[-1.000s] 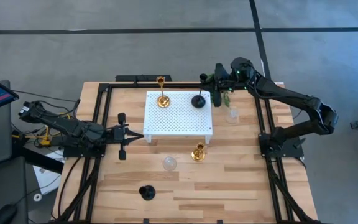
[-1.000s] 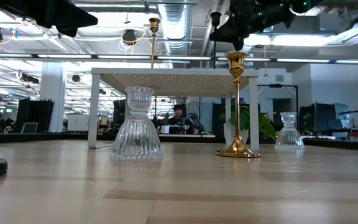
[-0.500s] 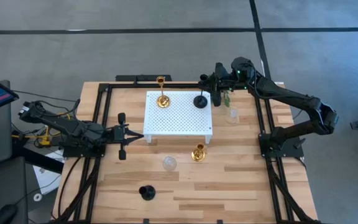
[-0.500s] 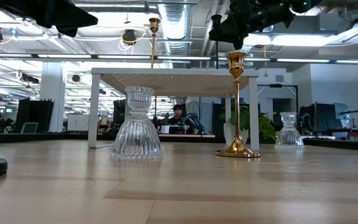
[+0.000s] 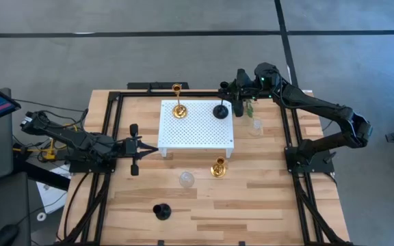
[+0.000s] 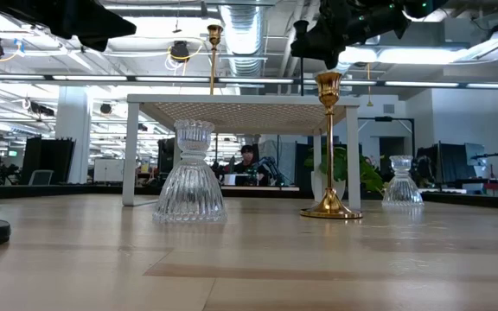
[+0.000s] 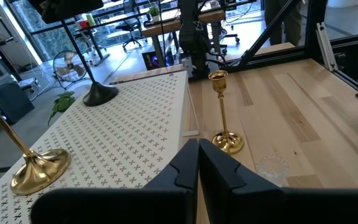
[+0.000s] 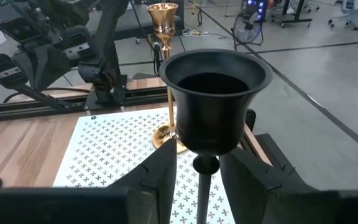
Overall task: Pick & Place candle stick holders
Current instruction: Put the bottom black candle holder on the shelf, then put the gold candle holder on the shelf
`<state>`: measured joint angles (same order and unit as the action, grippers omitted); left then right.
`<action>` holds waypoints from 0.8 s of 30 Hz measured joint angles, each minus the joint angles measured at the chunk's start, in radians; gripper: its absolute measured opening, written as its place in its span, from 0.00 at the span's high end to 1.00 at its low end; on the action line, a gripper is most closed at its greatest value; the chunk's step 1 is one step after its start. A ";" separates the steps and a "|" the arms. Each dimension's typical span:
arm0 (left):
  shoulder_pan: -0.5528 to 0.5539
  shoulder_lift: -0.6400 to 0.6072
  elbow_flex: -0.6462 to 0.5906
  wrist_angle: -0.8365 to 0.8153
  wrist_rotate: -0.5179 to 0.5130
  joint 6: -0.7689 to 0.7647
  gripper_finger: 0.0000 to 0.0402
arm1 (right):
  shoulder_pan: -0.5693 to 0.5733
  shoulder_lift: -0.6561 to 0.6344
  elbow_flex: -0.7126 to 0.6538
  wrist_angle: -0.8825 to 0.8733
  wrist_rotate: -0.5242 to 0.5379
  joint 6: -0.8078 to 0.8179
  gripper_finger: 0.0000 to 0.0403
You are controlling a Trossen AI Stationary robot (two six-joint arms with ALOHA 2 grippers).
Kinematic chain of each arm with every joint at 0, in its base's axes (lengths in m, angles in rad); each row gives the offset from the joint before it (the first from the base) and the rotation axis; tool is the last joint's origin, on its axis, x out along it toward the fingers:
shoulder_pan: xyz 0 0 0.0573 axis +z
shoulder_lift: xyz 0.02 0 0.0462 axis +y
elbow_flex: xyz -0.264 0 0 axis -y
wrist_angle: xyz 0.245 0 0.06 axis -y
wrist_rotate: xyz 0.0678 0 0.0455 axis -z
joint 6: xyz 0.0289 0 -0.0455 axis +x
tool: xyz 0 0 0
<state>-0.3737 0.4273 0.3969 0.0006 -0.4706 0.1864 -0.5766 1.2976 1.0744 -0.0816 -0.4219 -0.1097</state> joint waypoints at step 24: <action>0.000 0.000 0.000 -0.001 0.000 0.000 0.97 | -0.002 -0.003 0.000 -0.180 0.106 0.001 0.43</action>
<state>-0.3737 0.4272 0.3969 -0.0006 -0.4706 0.1861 -0.5789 1.2944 1.0744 -0.2616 -0.3164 -0.1091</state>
